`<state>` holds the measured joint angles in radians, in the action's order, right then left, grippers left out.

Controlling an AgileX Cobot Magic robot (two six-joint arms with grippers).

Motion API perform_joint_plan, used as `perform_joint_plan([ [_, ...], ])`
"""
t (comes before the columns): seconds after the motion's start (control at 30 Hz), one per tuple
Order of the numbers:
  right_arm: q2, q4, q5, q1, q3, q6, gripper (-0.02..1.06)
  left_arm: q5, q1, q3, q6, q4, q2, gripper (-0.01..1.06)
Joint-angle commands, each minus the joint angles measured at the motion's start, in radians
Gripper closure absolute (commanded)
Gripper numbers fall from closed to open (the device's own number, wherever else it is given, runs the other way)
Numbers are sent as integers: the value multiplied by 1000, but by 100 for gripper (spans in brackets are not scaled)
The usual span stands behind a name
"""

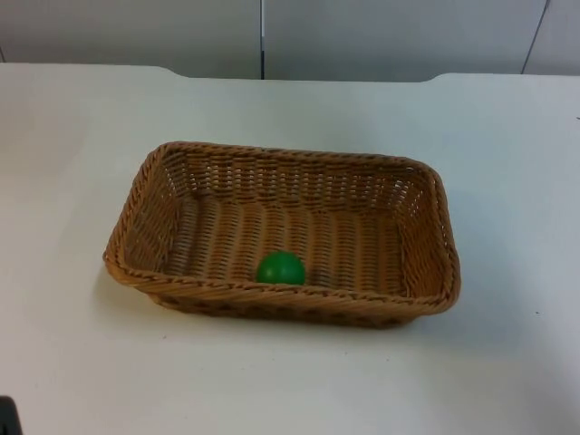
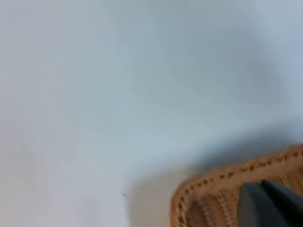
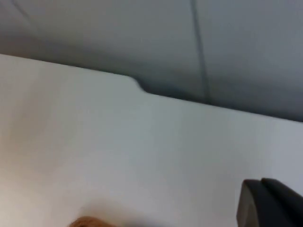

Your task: Pick up the basket with the left hand and place the ball into the basket with the right hand.

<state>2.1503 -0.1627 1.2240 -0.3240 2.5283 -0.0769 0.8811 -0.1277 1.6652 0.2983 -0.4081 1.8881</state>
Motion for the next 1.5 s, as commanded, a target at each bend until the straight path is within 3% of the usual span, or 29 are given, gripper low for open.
perform_joint_plan([
  [0.0,-62,137,-3,24,31,-4,105,26,-4,9,-72,125,-82,105],
  [0.2,-186,163,-3,123,82,-14,105,99,-4,9,-210,366,-206,105],
  [0.3,-320,272,-3,142,65,-19,105,174,-4,1,-286,510,-321,105],
  [0.43,-469,355,-3,134,9,-13,105,137,-4,-77,-298,536,-485,105],
  [0.53,-654,607,-3,61,-141,-30,105,80,-4,-223,-298,536,-707,105],
  [0.57,-654,607,-3,61,-141,-30,105,80,-4,-223,-298,536,-707,105],
  [0.7,-882,881,-3,-64,-429,-114,105,79,-4,-383,-298,552,-922,105],
  [0.73,-882,881,-3,-64,-429,-114,105,79,-4,-383,-298,552,-922,105],
  [0.83,-1063,977,-3,-140,-697,-183,105,79,-4,-485,-298,538,-1051,105],
  [0.87,-1126,969,-3,-158,-797,-186,105,83,-4,-519,-298,526,-1093,105],
  [0.9,-1126,969,-3,-158,-797,-186,105,83,-4,-519,-298,526,-1093,105],
  [0.97,-1256,918,-3,-182,-982,-184,105,92,-4,-582,-298,500,-1169,105],
  [1.07,-1439,754,-3,-197,-1248,-179,105,94,-4,-677,-265,430,-1285,105],
  [1.1,-1439,754,-3,-197,-1248,-179,105,94,-4,-677,-265,430,-1285,105],
  [1.17,-1583,635,-43,-197,-1398,-145,105,94,-4,-747,-223,377,-1385,105],
  [1.23,-1678,537,-57,-197,-1473,-93,105,105,-4,-784,-219,365,-1450,105],
  [1.27,-1678,537,-57,-197,-1473,-93,105,105,-4,-784,-219,365,-1450,105],
  [1.37,-1763,366,-55,-197,-1536,7,105,143,-4,-822,-192,333,-1536,105],
  [1.4,-1763,366,-55,-197,-1536,7,105,143,-4,-822,-192,333,-1536,105],
  [1.47,-1793,280,-40,-197,-1561,59,105,177,-4,-842,-172,302,-1599,105],
])
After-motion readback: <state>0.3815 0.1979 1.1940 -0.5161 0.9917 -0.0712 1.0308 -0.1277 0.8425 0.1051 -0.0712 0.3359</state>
